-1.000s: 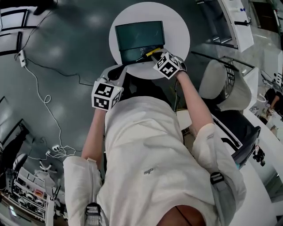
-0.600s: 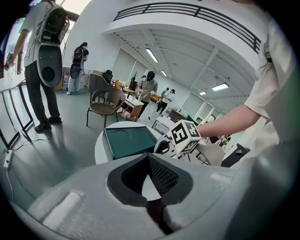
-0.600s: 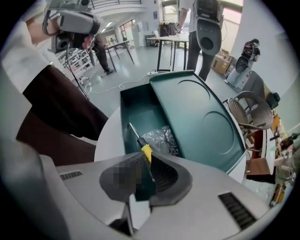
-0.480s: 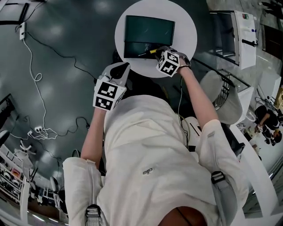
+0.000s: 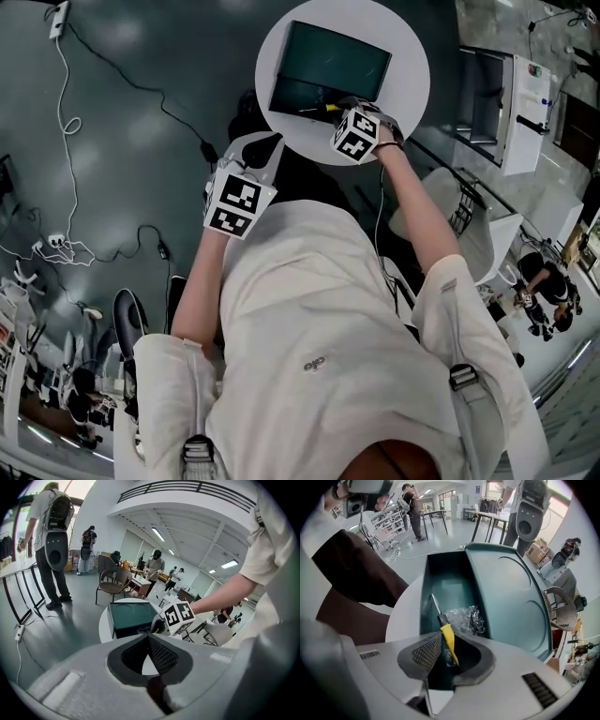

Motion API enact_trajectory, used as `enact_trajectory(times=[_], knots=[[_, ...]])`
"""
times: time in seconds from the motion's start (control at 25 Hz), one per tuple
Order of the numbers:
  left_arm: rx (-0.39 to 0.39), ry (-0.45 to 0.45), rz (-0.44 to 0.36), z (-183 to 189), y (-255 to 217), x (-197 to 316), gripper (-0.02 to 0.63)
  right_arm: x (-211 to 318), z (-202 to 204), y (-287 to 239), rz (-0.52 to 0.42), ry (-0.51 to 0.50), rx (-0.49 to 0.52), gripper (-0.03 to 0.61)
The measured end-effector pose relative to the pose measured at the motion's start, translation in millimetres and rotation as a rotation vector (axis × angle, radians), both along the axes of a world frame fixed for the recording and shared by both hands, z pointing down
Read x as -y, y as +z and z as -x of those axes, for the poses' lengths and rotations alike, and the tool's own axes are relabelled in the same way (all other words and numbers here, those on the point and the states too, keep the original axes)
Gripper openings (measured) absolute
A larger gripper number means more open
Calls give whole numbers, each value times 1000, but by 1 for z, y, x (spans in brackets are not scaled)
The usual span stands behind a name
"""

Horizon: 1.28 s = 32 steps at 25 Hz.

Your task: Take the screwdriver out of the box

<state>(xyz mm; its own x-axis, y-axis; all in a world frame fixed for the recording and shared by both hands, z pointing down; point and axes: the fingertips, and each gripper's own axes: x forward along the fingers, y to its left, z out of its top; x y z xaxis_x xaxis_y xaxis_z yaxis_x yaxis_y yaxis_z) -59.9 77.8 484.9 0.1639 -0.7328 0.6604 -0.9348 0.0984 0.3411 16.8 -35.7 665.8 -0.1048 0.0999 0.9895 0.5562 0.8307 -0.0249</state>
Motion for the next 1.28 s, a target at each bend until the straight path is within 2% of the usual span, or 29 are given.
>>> enact_trajectory(times=[0.4,0.76,1.0,1.28], knots=[[19,-7,22,-6,0,-9,9,-6,4,11,-39,-90,2,86],[24,32,33,-24,-3,-13,9,-8,4,12,-57,-98,40,89],[-9,27,27,-30,-1,-12,9,-7,6,15,-53,-79,63,89],[-8,44,28,-35,-1,-21,9,-13,7,17,-52,-92,37,83]])
